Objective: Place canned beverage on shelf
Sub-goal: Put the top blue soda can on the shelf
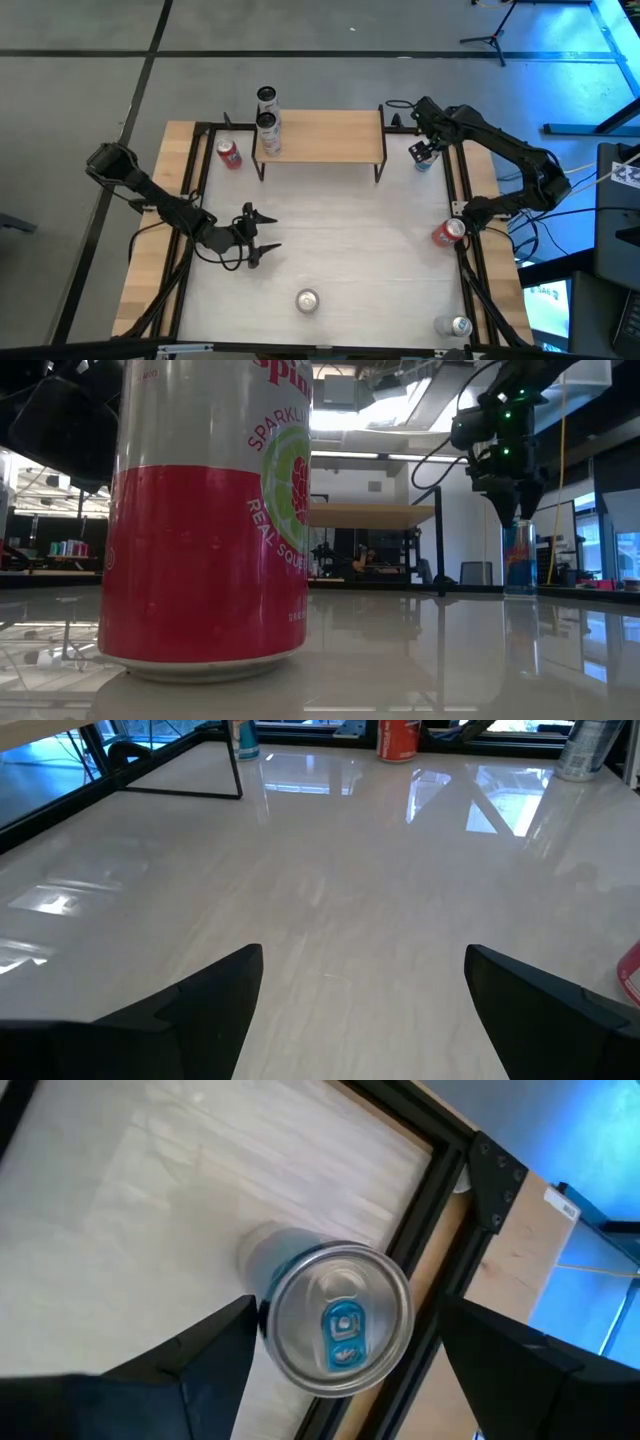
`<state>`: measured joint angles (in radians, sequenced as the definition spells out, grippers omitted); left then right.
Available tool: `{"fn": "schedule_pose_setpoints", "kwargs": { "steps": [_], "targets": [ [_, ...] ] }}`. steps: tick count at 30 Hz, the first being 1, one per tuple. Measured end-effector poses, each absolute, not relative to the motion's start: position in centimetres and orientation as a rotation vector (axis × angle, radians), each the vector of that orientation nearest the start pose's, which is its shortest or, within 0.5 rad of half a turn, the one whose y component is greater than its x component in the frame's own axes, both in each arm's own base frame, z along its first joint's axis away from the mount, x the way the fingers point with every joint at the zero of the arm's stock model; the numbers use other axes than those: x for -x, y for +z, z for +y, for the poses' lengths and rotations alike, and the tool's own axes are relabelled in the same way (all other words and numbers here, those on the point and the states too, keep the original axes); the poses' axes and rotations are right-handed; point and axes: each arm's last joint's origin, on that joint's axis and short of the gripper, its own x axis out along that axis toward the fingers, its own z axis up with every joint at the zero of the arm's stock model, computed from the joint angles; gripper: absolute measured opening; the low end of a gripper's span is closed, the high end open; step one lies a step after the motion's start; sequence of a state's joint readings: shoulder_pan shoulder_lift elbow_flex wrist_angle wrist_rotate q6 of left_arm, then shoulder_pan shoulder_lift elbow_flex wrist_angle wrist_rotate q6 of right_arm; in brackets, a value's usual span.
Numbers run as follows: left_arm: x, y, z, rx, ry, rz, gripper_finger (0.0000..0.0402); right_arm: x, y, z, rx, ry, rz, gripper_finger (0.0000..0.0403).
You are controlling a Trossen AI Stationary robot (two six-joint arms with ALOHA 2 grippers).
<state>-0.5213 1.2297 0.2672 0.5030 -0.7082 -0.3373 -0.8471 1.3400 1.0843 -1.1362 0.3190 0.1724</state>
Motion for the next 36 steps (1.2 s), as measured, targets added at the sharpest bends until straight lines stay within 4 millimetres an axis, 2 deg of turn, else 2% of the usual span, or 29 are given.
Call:
{"fn": "schedule_pose_setpoints", "kwargs": {
  "steps": [13,19,27,30,36],
  "targets": [
    [-18.4,14.6,-8.4,0.067,0.243,0.339,0.0337,-14.7,26.1,-17.8,-0.536,-1.05,1.325,0.0308],
    [-18.4,14.6,-8.4,0.067,0.243,0.339,0.0337,-15.1,25.2,-18.5,-0.501,-1.088,1.382,0.0308],
    [-18.4,14.6,-8.4,0.066,0.243,0.34,0.0337,-15.8,23.8,-19.0,-0.55,-0.985,1.435,0.0306],
    [-18.4,14.6,-8.4,0.066,0.243,0.34,0.0337,-15.9,23.6,-19.1,-0.553,-0.963,1.444,0.0291],
    [-18.4,14.6,-8.4,0.066,0.243,0.34,0.0337,-16.0,23.7,-19.0,-0.537,-0.919,1.452,0.0234]
  ]
}}
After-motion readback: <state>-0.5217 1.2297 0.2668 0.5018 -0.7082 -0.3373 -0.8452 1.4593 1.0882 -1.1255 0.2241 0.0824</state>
